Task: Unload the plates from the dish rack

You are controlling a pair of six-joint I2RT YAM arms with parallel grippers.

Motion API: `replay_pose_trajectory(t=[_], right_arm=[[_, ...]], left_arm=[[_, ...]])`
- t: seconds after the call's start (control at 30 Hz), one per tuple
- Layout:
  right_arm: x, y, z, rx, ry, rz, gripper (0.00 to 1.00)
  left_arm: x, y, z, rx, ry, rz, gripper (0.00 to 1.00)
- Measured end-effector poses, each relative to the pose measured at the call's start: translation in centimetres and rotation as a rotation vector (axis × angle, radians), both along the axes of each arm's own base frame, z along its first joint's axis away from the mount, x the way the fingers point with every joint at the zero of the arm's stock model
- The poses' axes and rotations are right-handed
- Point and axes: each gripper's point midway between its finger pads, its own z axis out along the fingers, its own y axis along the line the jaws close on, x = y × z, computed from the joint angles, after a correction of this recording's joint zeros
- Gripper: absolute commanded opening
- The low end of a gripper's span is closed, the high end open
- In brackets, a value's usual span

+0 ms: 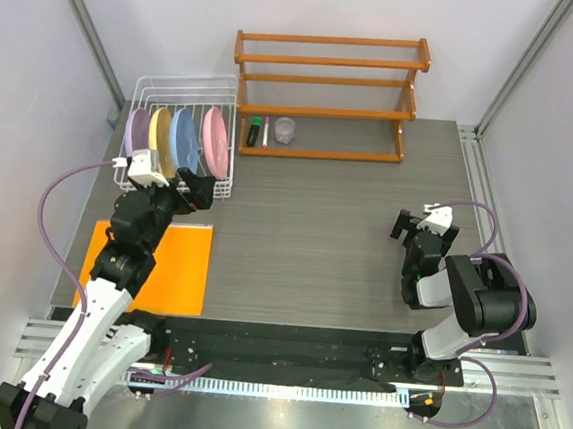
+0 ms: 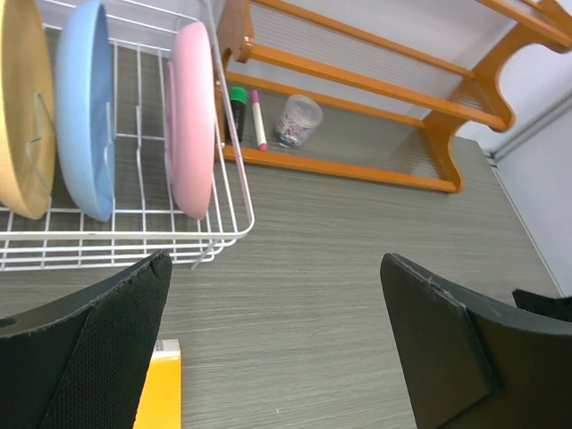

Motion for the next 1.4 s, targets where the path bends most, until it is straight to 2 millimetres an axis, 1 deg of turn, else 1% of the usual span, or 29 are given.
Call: replay_pose_trajectory(t=[0.1, 0.17, 0.27, 0.33, 0.43, 0.5, 0.53, 0.57, 0.6, 0.63, 0.67, 0.7, 0.8, 0.87, 0.9, 0.97, 1.03, 1.1, 1.17, 1.23, 1.27, 1.33, 1.4], right_arm=[[-0.1, -0.2, 0.0, 0.002, -0.002, -0.011, 1.0], [-0.2, -0.4, 0.2, 0.004, -0.004, -0.027, 1.0], [-0.2, -0.6, 0.8, 0.005, -0.021, -0.042, 1.0], [-0.2, -0.7, 0.9, 0.004, -0.02, -0.051, 1.0], [0.2, -1.2, 1.2, 0.004, 0.016, -0.096, 1.0], [1.6, -1.2, 3.1, 0.004, 0.024, -0.111, 1.0], [2.6, -1.1, 4.8, 0.008, 0.01, -0.112, 1.0], [3.6, -0.9, 6.8, 0.013, -0.006, -0.111, 1.0], [4.5, -0.7, 9.1, 0.021, -0.02, -0.109, 1.0], [5.1, -0.5, 11.0, 0.028, -0.041, -0.105, 1.0], [5.5, -0.3, 13.4, 0.039, -0.066, -0.099, 1.0], [5.8, 0.0, 15.7, 0.051, -0.092, -0.085, 1.0], [5.4, 1.1, 20.9, 0.08, -0.147, -0.017, 0.99], [4.6, 1.9, 23.1, 0.104, -0.169, 0.035, 0.99], [4.3, 2.3, 23.6, 0.113, -0.168, 0.058, 0.94], [4.0, 3.1, 24.1, 0.131, -0.151, 0.1, 0.92], [4.1, 3.8, 23.5, 0.146, -0.113, 0.137, 0.88], [4.4, 4.7, 22.2, 0.161, -0.059, 0.174, 0.87], [4.9, 5.7, 20.6, 0.174, 0.001, 0.207, 0.86], [5.3, 6.6, 19.1, 0.179, 0.052, 0.231, 0.86], [5.5, 7.1, 18.2, 0.179, 0.081, 0.244, 0.82], [5.6, 7.9, 16.8, 0.179, 0.128, 0.266, 0.82], [5.7, 8.7, 16.0, 0.179, 0.157, 0.286, 0.82]], left_arm=[[0.2, 0.4, -0.1, -0.001, 0.003, 0.033, 0.99], [0.3, 0.4, -0.3, 0.003, 0.01, 0.03, 0.99], [0.9, 0.4, -0.6, 0.014, 0.047, 0.042, 0.99], [1.7, 0.5, -0.1, 0.03, 0.074, 0.058, 1.0], [3.0, 0.4, 2.0, 0.054, 0.061, 0.064, 1.0], [3.6, 0.3, 2.6, 0.074, 0.05, 0.059, 0.99], [3.7, 0.3, 2.5, 0.084, 0.051, 0.055, 1.0], [3.8, 0.3, 2.2, 0.101, 0.057, 0.052, 0.99], [4.0, 0.3, 1.9, 0.113, 0.065, 0.051, 0.99], [4.1, 0.3, 1.6, 0.127, 0.074, 0.05, 0.99], [4.3, 0.4, 1.0, 0.149, 0.092, 0.053, 0.99], [4.5, 0.5, 0.6, 0.166, 0.106, 0.054, 0.99], [5.3, 0.5, 0.1, 0.206, 0.143, 0.052, 1.0], [6.1, 0.4, 0.3, 0.219, 0.148, 0.053, 0.99], [6.5, 0.4, 0.3, 0.226, 0.151, 0.06, 1.0], [7.4, 0.5, -0.1, 0.242, 0.16, 0.072, 0.98], [8.6, 0.5, -1.0, 0.259, 0.179, 0.089, 0.93], [10.0, 0.4, -2.2, 0.281, 0.208, 0.103, 0.95], [11.8, 0.2, -3.9, 0.322, 0.239, 0.121, 0.95], [13.3, -0.2, -5.2, 0.358, 0.267, 0.131, 0.94], [14.1, -0.4, -5.8, 0.375, 0.277, 0.139, 0.93], [15.7, -0.8, -6.7, 0.414, 0.288, 0.154, 0.93], [17.0, -1.0, -7.0, 0.449, 0.284, 0.178, 0.92]])
